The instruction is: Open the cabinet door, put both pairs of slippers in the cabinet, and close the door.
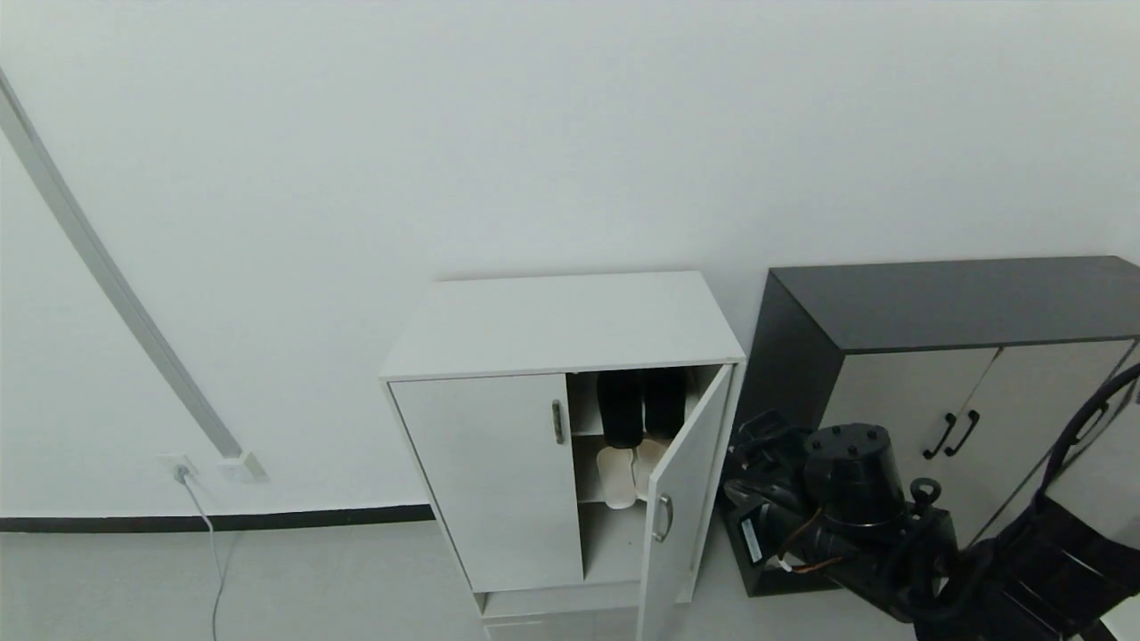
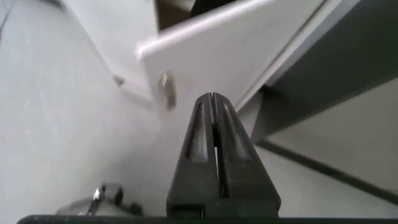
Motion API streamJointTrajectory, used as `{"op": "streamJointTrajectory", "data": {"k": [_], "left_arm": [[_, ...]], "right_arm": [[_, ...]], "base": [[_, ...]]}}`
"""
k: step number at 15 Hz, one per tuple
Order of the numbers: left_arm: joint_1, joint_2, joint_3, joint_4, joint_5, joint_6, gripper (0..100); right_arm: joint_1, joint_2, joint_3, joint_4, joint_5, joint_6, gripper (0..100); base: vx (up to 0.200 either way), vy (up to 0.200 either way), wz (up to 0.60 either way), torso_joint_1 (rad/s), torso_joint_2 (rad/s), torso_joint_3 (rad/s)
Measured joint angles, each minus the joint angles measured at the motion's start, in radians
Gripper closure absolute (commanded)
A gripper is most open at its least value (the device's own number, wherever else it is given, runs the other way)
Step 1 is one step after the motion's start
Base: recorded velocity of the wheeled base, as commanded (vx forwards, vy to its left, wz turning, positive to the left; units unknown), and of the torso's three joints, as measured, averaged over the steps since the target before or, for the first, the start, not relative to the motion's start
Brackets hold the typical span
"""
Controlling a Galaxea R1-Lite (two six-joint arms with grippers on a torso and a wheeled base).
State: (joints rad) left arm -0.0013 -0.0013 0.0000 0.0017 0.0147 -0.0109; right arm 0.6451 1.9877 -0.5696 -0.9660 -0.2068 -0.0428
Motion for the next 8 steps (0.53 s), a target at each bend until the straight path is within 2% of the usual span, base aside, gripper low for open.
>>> {"op": "streamJointTrajectory", "data": {"k": [2,8], "left_arm": [[-0.001,0.0,0.0,0.0,0.0,0.0,100],[-0.001,0.0,0.0,0.0,0.0,0.0,100]], "right_arm": [[0.008,0.009,0.019,-0.003,0.01,0.001,100],[0.014,0.088,0.022,-0.093,0.04,0.002,100]], "base": [[0.2,0.0,0.0,0.012,0.0,0.002],[0.0,0.0,0.0,0.0,0.0,0.0]]}}
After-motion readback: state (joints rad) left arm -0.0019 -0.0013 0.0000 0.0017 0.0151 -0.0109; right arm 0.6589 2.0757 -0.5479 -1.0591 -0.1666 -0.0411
